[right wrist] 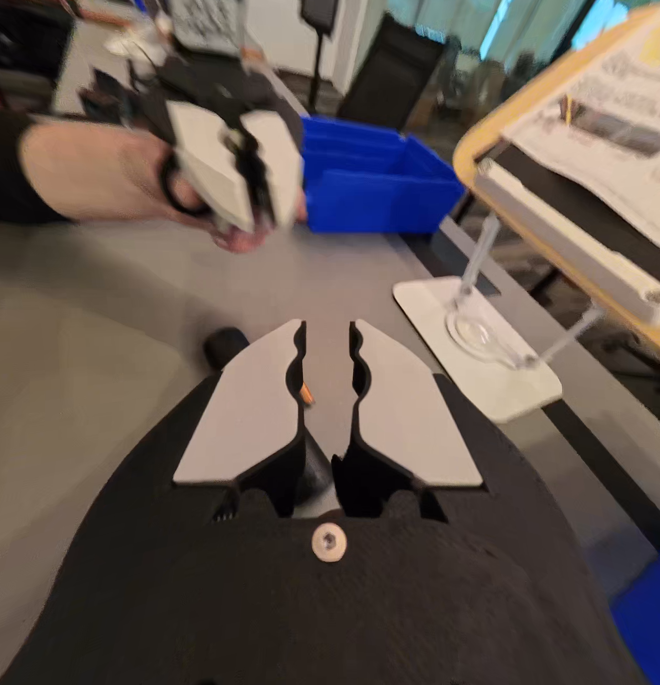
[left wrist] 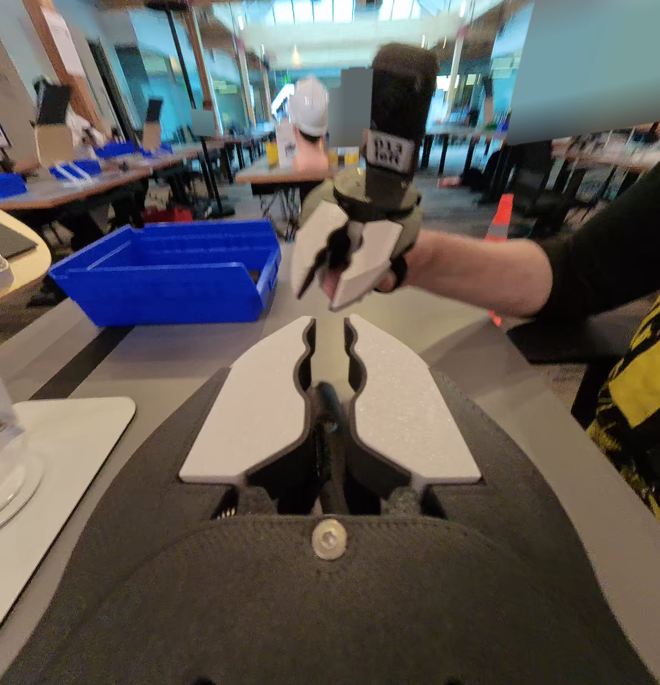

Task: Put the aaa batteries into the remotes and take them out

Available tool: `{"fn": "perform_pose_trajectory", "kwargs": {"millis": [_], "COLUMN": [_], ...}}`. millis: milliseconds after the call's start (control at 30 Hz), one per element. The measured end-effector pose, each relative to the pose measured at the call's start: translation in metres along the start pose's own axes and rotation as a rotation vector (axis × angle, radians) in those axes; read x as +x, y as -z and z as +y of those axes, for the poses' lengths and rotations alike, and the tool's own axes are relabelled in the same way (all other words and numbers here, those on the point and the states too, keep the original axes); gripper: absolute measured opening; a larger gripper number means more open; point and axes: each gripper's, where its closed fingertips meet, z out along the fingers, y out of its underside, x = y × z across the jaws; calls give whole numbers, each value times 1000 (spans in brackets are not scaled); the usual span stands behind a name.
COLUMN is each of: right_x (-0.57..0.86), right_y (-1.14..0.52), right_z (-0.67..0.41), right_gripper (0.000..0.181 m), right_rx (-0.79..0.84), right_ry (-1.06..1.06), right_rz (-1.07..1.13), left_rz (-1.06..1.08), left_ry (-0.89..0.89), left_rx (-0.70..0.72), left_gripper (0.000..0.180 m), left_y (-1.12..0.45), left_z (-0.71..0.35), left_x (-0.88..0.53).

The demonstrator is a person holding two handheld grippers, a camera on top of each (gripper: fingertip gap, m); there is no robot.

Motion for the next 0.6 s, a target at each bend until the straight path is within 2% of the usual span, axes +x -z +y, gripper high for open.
{"fn": "perform_pose_trajectory", "kwargs": {"millis": [33,100,167,233,333,400,467,600], "right_x": [-11,-53,-79,-89,-107,-118,-127,-143], "right_y": [1,16,41,68,100,115,124,134], "right_z": [-12,-48,-85,-110,-125,-129,-130,-131], "right_gripper": [21,8,11,16,19,22,22,22], "right_rx": [79,306,539,748,895,955,959,933], "right_ry": [1,12,-64,-72,-42,-3,37,114], "right_rz": [-44,-278,-494,-596,-741,-776,-810,-852], "left_rz": [3,6,53,115,99,71,35,98], "left_ry": [14,30,62,130,132,102,73,137], "left_rx": [43,71,100,91,46,-1,-7,2], "left_gripper": [17,16,13,13,9,22,21,20], "left_y": [-1,-8,-20,-39,-68,-85,-93,-99], "left_z": [-4,-8,-15,-16,-16,-17,-22,-28], "left_x": [-1,-2,6,19,37,48,52,61]}}
